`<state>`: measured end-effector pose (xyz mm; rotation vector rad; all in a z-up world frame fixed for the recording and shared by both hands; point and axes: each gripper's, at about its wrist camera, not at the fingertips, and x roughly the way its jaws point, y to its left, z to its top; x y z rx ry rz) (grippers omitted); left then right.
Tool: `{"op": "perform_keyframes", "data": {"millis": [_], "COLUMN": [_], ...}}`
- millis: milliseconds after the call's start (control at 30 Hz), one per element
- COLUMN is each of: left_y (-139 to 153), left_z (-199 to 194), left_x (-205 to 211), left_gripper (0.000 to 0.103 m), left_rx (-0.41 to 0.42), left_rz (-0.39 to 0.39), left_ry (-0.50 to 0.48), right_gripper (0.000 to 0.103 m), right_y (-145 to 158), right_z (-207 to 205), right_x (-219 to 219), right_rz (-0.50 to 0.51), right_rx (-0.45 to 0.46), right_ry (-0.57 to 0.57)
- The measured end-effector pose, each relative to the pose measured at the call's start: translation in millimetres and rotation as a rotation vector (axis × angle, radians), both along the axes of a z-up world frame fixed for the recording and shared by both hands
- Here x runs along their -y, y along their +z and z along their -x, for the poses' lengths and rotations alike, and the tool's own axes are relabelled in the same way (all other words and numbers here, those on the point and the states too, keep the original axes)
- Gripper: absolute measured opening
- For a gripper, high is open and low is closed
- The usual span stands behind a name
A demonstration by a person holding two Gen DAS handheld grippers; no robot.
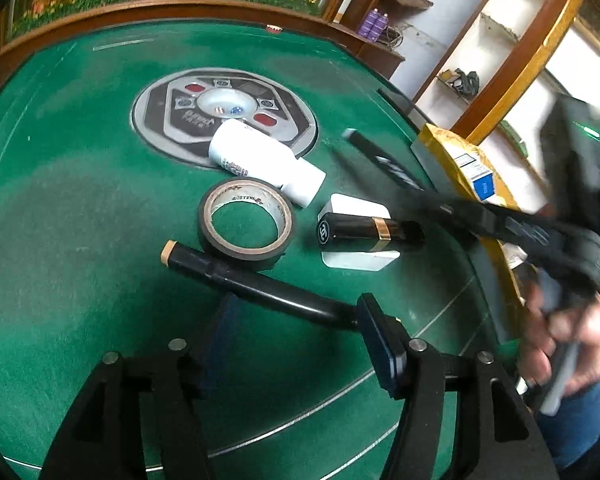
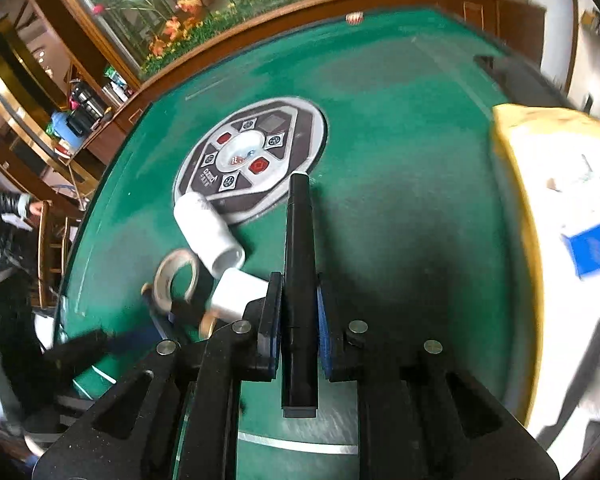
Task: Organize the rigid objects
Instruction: 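Grasp a black marker with the right tool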
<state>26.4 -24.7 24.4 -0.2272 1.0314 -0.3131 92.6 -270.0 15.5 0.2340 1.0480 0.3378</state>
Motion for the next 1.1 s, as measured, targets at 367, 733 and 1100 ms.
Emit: {"op": "perform_keyframes", "data": {"millis": [367,733,1100], "left_y": [0.1,0.2,2.6], "left_z": [-12.4,-11.5,-9.7], "left_x": [-4.0,-9.9,-7.5], "left_gripper": [0.066,0.066,0.066], "left_rx": [-0.021,-0.033,0.0], "left_rz": [0.039,0.066,-0.01], "left_ry": [0.048,0.057,0.067], "right_gripper": [0.014,0.014,0.014], "right_y": [-8.3,-8.7,-15.1], "right_z": [50.3,81.1,89.3], "right_x": [15.6,-22.3,-18.6], "right_rz": [0.002,0.135,0.215], "right_rx": [0.025,0.038,0.012], "right_ry": [0.033,0.136,0.155]}}
